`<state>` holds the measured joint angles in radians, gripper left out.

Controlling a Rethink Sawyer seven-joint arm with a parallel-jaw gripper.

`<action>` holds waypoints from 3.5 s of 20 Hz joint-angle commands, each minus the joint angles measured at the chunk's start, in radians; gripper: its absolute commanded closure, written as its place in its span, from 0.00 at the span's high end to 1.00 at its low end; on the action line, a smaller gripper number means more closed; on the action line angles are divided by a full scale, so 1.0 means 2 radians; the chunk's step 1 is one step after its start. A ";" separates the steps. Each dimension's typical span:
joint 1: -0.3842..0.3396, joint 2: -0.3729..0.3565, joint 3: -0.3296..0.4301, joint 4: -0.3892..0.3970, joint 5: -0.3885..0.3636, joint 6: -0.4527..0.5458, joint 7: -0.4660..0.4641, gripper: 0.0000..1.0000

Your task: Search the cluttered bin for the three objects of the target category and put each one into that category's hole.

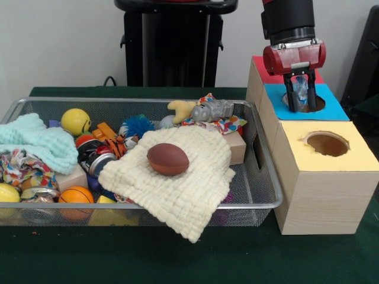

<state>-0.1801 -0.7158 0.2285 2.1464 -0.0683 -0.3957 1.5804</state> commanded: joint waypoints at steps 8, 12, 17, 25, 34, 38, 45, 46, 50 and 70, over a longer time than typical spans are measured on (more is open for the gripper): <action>-0.003 0.008 -0.004 0.003 0.040 0.027 0.129 1.00; -0.002 0.006 -0.006 0.006 0.044 0.029 0.130 1.00; -0.004 0.003 -0.008 0.008 0.045 0.030 0.128 1.00; -0.014 -0.033 -0.005 -0.005 0.053 0.097 0.101 1.00; -0.042 -0.063 0.011 -0.023 0.039 0.169 0.077 1.00; -0.058 -0.066 0.020 -0.027 0.024 0.180 0.071 1.00; -0.089 -0.052 0.037 -0.026 -0.002 0.164 0.062 1.00; -0.092 -0.048 0.038 -0.027 -0.004 0.160 0.061 1.00; -0.100 -0.005 0.034 -0.039 -0.023 0.117 0.063 1.00; -0.148 0.082 0.019 -0.085 -0.133 0.035 0.062 1.00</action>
<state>-0.4515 -0.6081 0.2280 2.1072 -0.2709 -0.2427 1.5804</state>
